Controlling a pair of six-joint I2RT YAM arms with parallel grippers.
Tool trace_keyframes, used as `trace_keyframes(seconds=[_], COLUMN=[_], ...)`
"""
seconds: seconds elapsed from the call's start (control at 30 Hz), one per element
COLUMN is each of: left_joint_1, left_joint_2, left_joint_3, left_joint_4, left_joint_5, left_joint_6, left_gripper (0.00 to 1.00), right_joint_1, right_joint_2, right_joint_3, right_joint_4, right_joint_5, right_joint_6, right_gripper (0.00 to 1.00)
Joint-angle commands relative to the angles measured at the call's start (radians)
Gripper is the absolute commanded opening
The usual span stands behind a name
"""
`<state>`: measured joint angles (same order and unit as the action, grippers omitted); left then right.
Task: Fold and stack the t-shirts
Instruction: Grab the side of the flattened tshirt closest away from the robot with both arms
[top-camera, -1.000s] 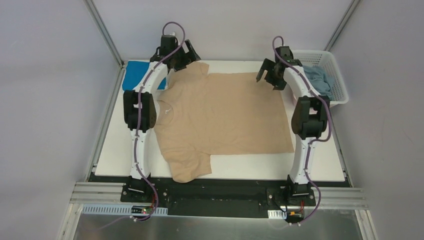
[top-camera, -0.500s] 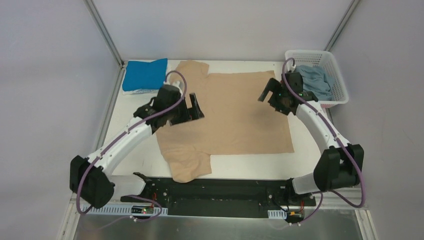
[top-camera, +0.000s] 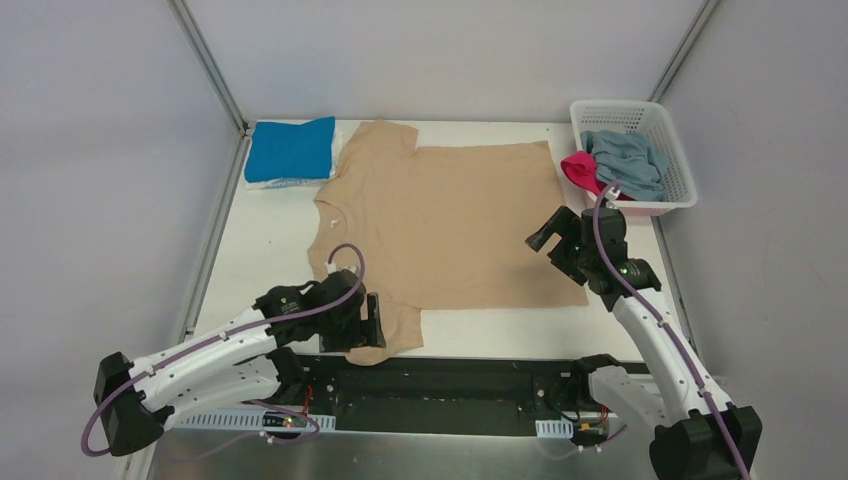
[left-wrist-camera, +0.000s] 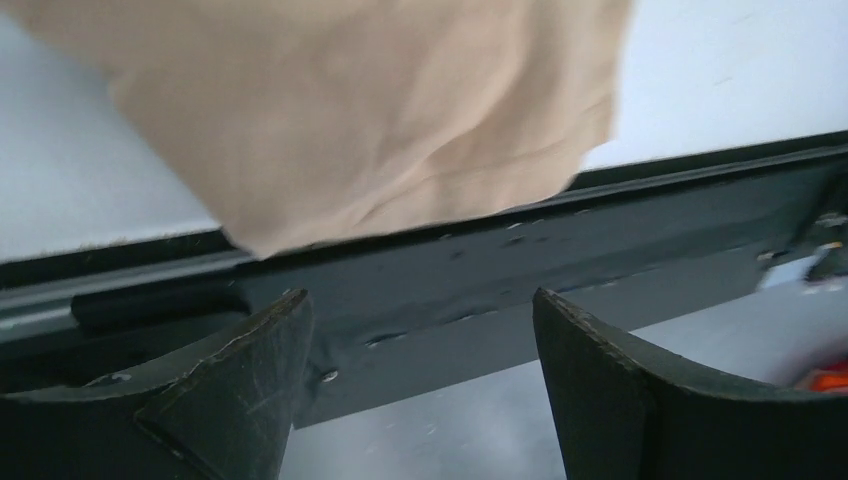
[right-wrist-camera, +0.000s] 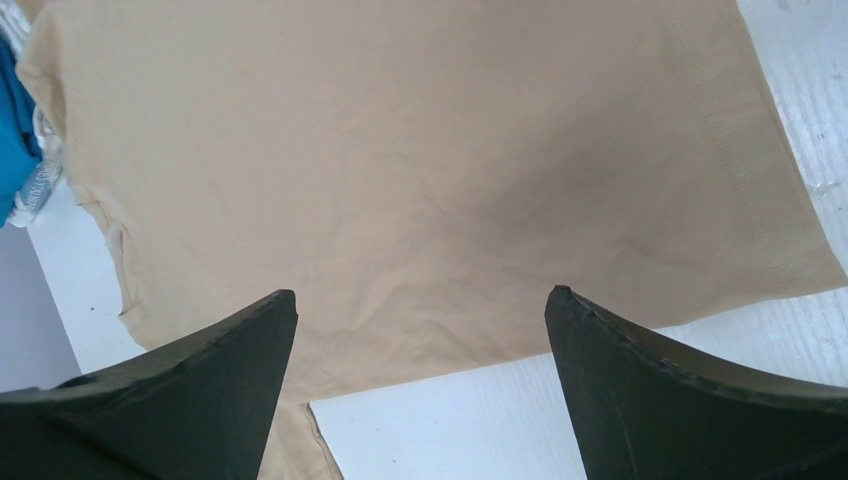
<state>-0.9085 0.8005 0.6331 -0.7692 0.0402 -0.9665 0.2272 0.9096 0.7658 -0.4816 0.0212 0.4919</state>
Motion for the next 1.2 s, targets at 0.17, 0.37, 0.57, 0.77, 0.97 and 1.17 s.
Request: trace_keyframes(seconds=[0.17, 0.37, 0.57, 0.77, 0.97, 1.17], left_joint_1=[-0.072, -0.073, -0.079, -0.078, -0.079, -0.078], left_joint_2=[0.071, 0.219, 0.285, 0.262, 0.166, 0.065], left_joint_3=[-0.118, -0.098, -0.139, -0.142, -0.133, -0.136], left_joint_4=[-0.073, -0.005, 0.092, 0.134, 0.134, 0.137], left_joint_5=[-0.126, -0.229, -0.209, -0.193, -0.162, -0.172], left_joint_6=[-0.210, -0.226, -0.254, -0.245, -0.220, -0.199], left_gripper=[0.72, 0.54, 0.45, 0.20, 0.00, 0.00], right_joint_1=[0.002, 0.002, 0.002, 0.002, -0.002, -0.032], right_joint_2=[-0.023, 0.020, 0.018, 0.015, -0.017, -0.093], right_joint_3=[-0.063, -0.081, -0.106, -0.114, -0.111, -0.138], right_joint_4=[0.047, 0.090, 0.125, 0.100, -0.044, -0.215], right_joint_5=[0.063, 0.048, 0.057, 0.091, 0.204, 0.269], right_joint_6=[0.020, 0.032, 0.043, 0.062, 0.126, 0.237], right_gripper=[0.99, 0.99, 0.99, 0.99, 0.99, 0.99])
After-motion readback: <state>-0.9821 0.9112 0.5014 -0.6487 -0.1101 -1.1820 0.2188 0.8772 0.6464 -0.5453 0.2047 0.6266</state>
